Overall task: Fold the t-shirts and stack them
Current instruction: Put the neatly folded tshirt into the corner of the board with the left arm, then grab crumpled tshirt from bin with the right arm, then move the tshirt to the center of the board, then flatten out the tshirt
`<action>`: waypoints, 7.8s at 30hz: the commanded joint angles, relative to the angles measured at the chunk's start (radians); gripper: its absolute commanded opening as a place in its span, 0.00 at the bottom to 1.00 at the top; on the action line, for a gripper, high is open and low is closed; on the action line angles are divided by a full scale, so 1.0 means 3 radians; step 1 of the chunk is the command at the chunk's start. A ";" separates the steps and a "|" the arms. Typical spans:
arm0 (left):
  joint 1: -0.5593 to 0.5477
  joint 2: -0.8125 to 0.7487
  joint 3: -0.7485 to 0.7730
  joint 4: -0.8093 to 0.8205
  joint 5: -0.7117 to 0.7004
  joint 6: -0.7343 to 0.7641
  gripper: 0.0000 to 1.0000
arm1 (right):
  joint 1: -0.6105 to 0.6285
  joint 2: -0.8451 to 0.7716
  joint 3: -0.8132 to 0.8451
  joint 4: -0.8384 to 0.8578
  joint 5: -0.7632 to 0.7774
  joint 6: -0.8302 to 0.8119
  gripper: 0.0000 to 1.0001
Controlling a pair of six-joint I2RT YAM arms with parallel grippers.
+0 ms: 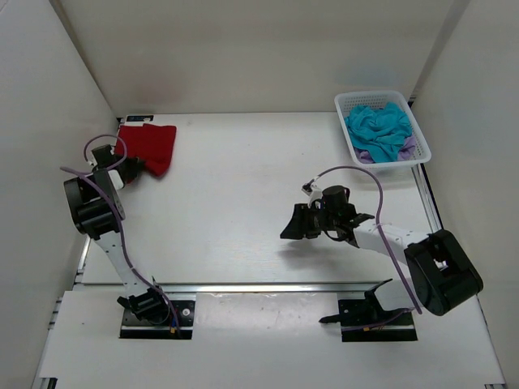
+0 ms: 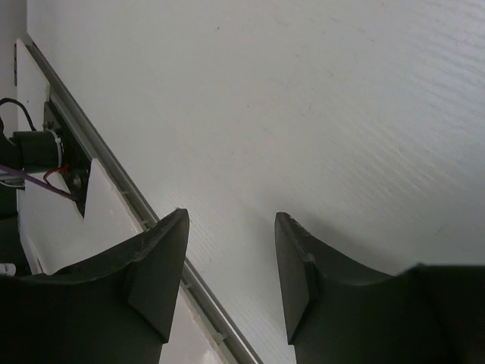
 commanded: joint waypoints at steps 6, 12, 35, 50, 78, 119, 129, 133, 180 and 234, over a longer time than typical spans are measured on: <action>0.0025 0.0459 0.0617 0.0202 -0.0066 -0.0429 0.23 | -0.0148 -0.0044 -0.0023 0.0012 -0.0018 -0.0011 0.49; -0.0015 -0.0133 0.0000 0.0508 0.0000 -0.0327 0.99 | -0.0005 -0.0090 -0.0008 -0.0024 0.0247 -0.0011 0.59; -0.3322 -0.3048 -0.1907 -0.0280 -0.0430 0.1255 0.57 | -0.1487 0.0092 0.2011 -0.1547 0.1459 -0.0517 0.21; -0.3784 -0.3617 -0.2609 0.0238 -0.0250 0.1126 0.65 | -0.2163 0.2020 0.4004 -0.1880 0.1936 -0.1100 0.48; -0.3753 -0.2849 -0.2144 0.0156 -0.0271 0.1090 0.54 | -0.2142 0.1782 0.4851 -0.2090 0.1430 -0.0870 0.00; -0.3216 -0.3014 -0.2369 -0.0590 -0.1068 0.1519 0.62 | -0.0941 0.0585 0.2483 -0.0177 0.0227 0.0132 0.00; -0.3446 -0.2646 -0.2706 -0.0203 -0.0537 0.1336 0.64 | -0.1110 0.0457 0.1849 0.0308 0.0125 0.0398 0.00; -0.3487 -0.2492 -0.2640 -0.0120 -0.0429 0.1264 0.33 | -0.1150 0.0360 0.1751 0.0303 0.0140 0.0388 0.00; -0.2663 -0.0698 0.3096 -0.2422 -0.1042 0.2342 0.01 | -0.0566 -0.1359 0.0163 0.0058 0.0115 0.0935 0.00; -0.2578 -0.2054 -0.0938 -0.0749 -0.1180 0.1735 0.78 | -0.0803 -0.0713 -0.0131 -0.0008 0.2180 0.0041 0.65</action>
